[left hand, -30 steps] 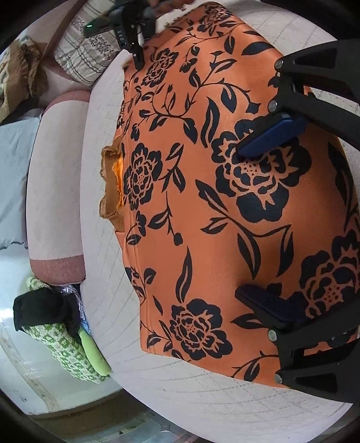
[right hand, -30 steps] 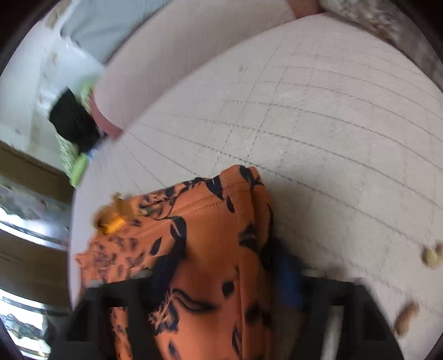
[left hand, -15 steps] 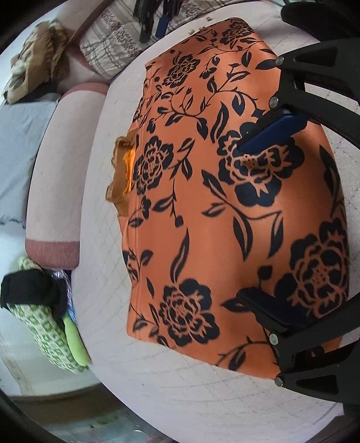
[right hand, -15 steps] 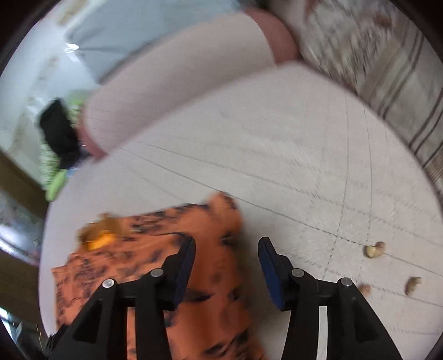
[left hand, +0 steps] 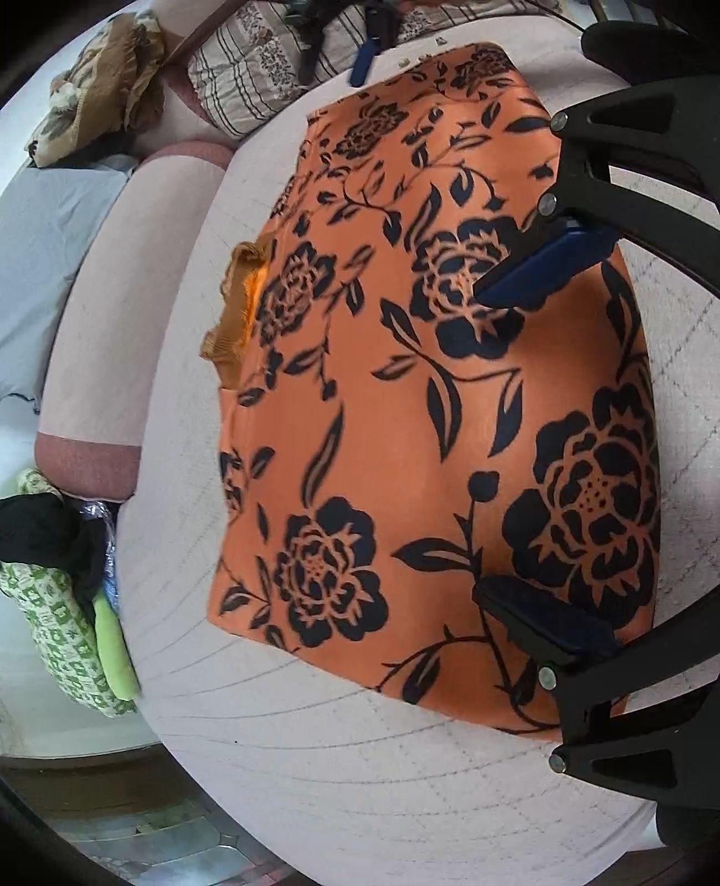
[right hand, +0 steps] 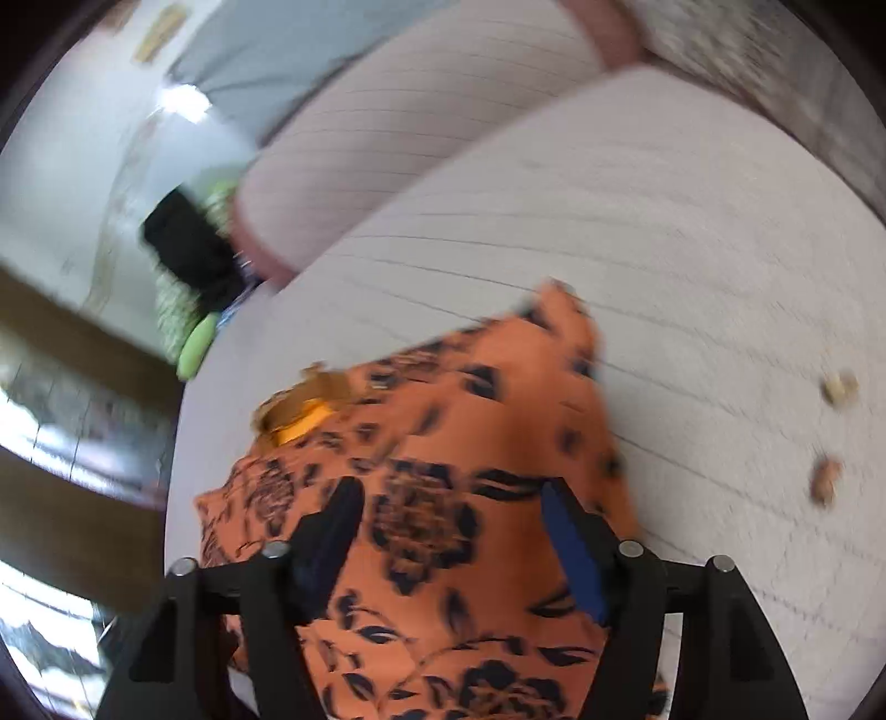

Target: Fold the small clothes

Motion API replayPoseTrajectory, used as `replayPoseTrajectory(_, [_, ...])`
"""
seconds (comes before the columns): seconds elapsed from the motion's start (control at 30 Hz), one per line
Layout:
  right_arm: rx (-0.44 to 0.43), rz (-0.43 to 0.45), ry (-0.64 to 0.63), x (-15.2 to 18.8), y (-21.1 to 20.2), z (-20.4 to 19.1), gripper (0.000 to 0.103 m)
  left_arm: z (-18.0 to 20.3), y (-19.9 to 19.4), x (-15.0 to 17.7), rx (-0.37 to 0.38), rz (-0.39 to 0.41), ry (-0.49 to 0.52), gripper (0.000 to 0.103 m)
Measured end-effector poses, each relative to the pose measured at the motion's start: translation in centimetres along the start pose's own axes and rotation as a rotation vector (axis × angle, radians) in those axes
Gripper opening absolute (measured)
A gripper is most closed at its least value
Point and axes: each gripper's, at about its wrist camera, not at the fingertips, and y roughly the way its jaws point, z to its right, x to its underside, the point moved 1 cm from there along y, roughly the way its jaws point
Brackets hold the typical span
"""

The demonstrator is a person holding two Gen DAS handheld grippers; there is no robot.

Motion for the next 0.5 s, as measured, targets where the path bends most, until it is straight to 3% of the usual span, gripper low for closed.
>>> replayPoseTrajectory(0.07, [0.008, 0.001, 0.025, -0.7, 0.9, 0.2, 0.083, 0.1, 0.2, 0.1, -0.012, 0.001, 0.022, 0.097])
replayPoseTrajectory(0.17, [0.109, -0.041, 0.131, -1.9, 4.9, 4.0, 0.082, 0.1, 0.2, -0.2, -0.005, -0.006, 0.022, 0.097])
replayPoseTrajectory(0.23, [0.089, 0.023, 0.189, -2.0, 3.7, 3.9, 0.082, -0.6, -0.5, -0.6, 0.012, 0.012, -0.003, 0.097])
replayPoseTrajectory(0.3, [0.115, 0.068, 0.094, -1.8, 1.8, 1.3, 0.082, -2.1, -1.9, -1.3, 0.027, 0.057, -0.066, 0.097])
replayPoseTrajectory(0.4, [0.088, 0.117, -0.020, 0.1, -1.2, -2.3, 0.082, -5.4, -4.3, -1.7, 0.044, 0.109, -0.145, 0.097])
replayPoseTrajectory(0.5, [0.055, 0.086, -0.111, 4.1, -2.5, -4.7, 0.083, -9.0, -5.3, -0.5, 0.054, 0.083, -0.232, 0.096])
